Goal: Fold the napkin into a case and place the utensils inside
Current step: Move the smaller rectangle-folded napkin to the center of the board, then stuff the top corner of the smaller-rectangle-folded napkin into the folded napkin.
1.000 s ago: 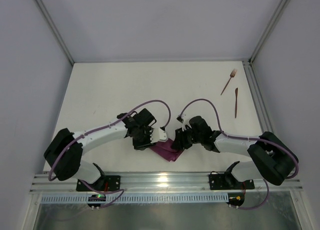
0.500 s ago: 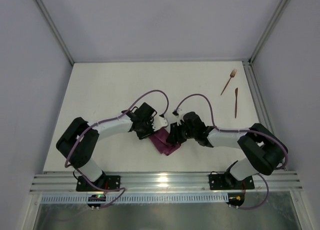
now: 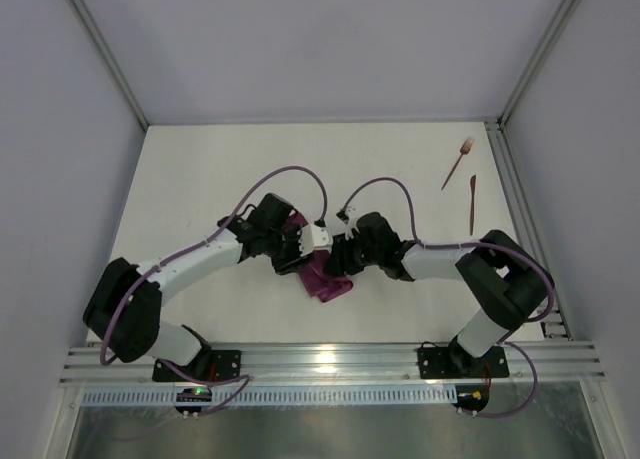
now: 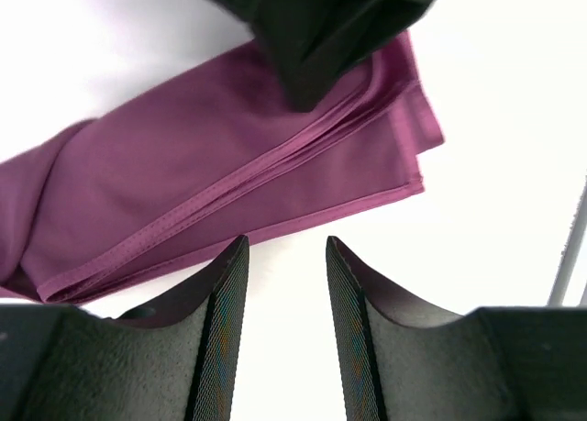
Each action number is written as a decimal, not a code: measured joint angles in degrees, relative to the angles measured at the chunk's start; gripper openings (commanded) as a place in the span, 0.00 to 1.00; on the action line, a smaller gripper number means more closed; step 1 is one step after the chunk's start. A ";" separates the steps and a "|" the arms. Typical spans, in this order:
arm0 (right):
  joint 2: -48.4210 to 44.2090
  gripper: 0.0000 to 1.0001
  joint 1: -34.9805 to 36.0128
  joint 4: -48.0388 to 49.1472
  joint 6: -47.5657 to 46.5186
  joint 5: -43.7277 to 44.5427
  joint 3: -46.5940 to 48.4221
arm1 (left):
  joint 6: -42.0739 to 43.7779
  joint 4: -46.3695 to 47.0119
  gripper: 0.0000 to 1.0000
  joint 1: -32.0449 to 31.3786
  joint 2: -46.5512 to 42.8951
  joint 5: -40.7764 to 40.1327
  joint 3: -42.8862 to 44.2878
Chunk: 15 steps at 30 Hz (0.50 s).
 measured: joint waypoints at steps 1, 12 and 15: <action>0.20 0.43 -0.33 0.46 0.33 -0.52 -0.07 | 1.05 -0.42 0.41 0.00 -1.18 1.53 0.04; 0.37 0.43 -2.23 3.45 1.77 -2.64 -1.66 | 5.38 4.68 0.51 -1.40 -3.28 4.37 -4.31; 0.37 0.43 -2.29 4.00 2.10 -2.91 -1.92 | 4.90 12.13 0.51 -6.71 -0.94 -3.23 -7.43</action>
